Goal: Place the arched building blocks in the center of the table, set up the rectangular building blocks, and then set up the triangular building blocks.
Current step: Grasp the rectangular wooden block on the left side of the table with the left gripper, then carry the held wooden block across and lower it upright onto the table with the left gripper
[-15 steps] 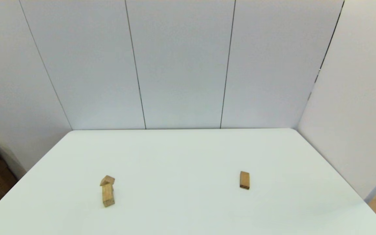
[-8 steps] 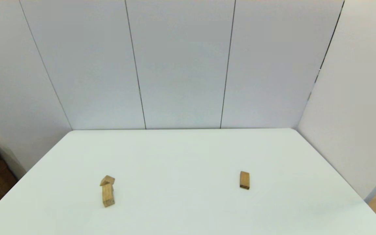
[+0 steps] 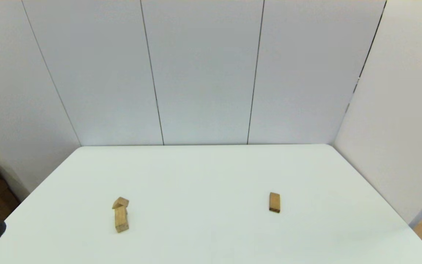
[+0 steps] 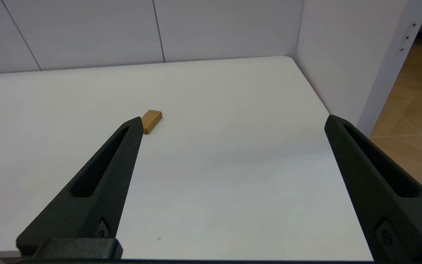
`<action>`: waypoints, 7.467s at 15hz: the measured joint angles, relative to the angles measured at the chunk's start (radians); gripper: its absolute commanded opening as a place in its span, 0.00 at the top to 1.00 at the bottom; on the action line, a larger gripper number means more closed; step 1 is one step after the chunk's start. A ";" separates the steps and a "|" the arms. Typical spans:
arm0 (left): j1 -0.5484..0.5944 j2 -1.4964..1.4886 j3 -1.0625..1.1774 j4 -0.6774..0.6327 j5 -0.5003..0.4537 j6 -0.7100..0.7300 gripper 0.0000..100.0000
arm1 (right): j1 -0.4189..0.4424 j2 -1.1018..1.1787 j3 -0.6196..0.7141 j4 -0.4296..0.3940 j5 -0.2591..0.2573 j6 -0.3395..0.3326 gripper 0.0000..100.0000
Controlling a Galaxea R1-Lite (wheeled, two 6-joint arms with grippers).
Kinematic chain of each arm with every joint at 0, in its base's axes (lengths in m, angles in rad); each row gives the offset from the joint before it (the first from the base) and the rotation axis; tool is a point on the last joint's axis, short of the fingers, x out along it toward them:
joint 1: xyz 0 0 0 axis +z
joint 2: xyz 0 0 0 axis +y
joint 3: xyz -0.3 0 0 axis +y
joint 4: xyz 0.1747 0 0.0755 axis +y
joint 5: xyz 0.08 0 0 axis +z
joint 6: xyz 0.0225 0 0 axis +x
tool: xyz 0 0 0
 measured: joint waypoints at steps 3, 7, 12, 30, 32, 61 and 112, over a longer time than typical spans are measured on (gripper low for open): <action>0.011 0.238 -0.241 0.175 -0.021 0.004 0.00 | 0.000 0.000 0.000 0.000 0.000 0.000 0.00; 0.014 0.519 -0.424 0.450 -0.029 0.071 0.00 | 0.000 0.000 0.000 0.000 0.000 0.000 0.00; 0.003 0.794 -0.500 0.645 -0.053 0.096 0.00 | 0.000 0.000 0.000 0.000 0.000 0.000 0.00; -0.112 1.506 -0.791 0.573 -0.047 -0.464 0.00 | 0.000 0.000 0.000 0.000 0.000 0.000 0.00; -0.113 1.546 -0.801 0.549 -0.044 -0.467 0.00 | 0.000 0.000 0.000 0.000 0.000 0.000 0.00; -0.130 1.668 -0.875 0.504 -0.012 -0.441 1.00 | 0.000 0.000 0.000 0.000 0.000 0.000 0.00; -0.703 1.997 -1.494 0.705 -0.023 0.920 1.00 | 0.000 0.000 0.000 0.000 -0.001 0.000 0.00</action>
